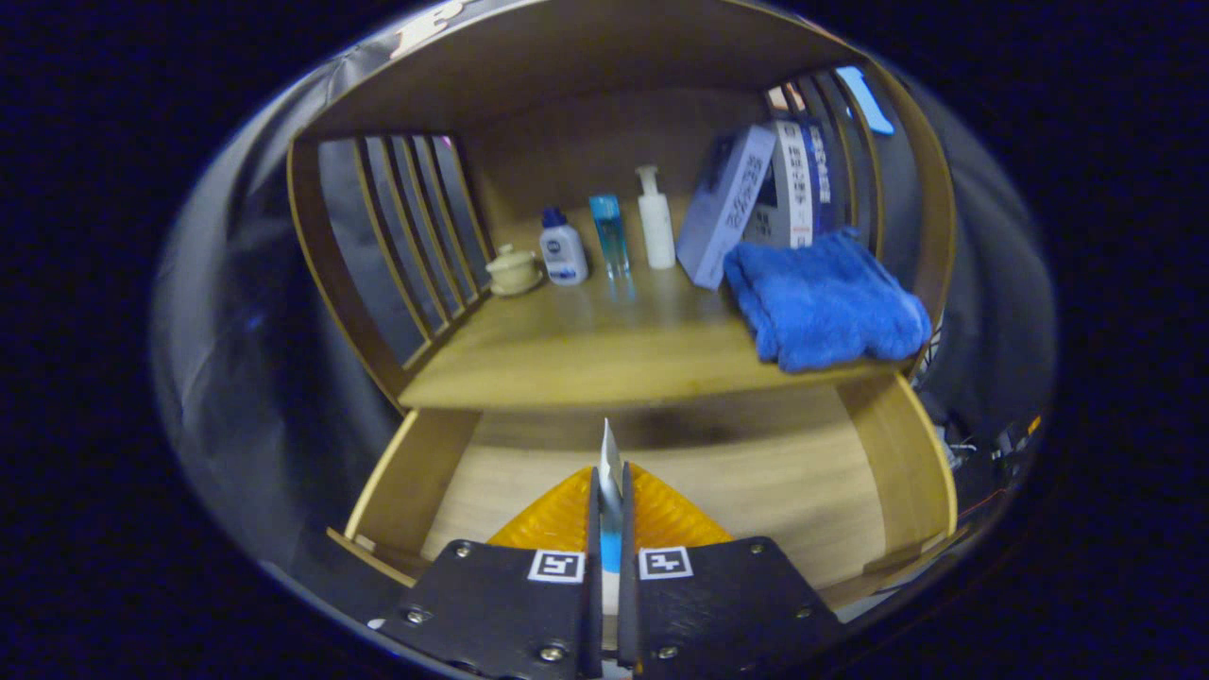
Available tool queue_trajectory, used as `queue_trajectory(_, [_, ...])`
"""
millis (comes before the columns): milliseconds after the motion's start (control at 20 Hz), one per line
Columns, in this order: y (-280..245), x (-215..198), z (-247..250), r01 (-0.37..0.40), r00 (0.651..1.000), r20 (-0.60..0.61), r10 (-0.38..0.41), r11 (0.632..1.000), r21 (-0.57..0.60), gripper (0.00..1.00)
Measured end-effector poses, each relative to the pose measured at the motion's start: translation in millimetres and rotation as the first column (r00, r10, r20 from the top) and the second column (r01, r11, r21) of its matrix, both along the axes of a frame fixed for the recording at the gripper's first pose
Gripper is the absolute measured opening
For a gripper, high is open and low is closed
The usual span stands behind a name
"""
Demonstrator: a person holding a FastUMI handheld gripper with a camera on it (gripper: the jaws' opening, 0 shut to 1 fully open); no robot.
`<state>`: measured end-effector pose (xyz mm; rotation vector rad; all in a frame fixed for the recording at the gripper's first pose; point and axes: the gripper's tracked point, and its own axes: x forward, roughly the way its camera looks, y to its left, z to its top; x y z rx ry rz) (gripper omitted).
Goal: Pull open the drawer, take out the items inside it, and place them on the countertop above the cabinet.
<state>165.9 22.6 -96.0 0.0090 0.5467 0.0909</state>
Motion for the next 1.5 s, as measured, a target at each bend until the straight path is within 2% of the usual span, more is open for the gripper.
queue_trajectory(200, [9.4,26.3,52.2,-0.016,0.993,0.118,0.017,1.0,-0.01,0.07])
queue_trajectory(500, [11.5,86.4,78.7,0.03,0.974,0.224,-0.034,0.999,0.018,0.07])
queue_trajectory(700, [6.4,122.1,68.1,0.06,0.965,0.255,-0.059,0.998,0.006,0.07])
queue_trajectory(850, [2.8,141.7,46.7,0.084,0.971,0.227,-0.077,0.996,-0.02,0.07])
queue_trajectory(1100, [-5.2,163.3,41.8,0.144,0.959,0.246,-0.141,0.99,0.007,0.07])
queue_trajectory(1200, [-4.3,167.0,39.2,0.145,0.962,0.225,-0.152,0.988,0.05,0.09])
queue_trajectory(1350, [-0.8,172.5,47.4,0.145,0.96,0.224,-0.167,0.983,0.111,0.42])
queue_trajectory(1500, [-2.1,162.4,46.5,0.14,0.964,0.217,-0.154,0.987,0.078,0.77])
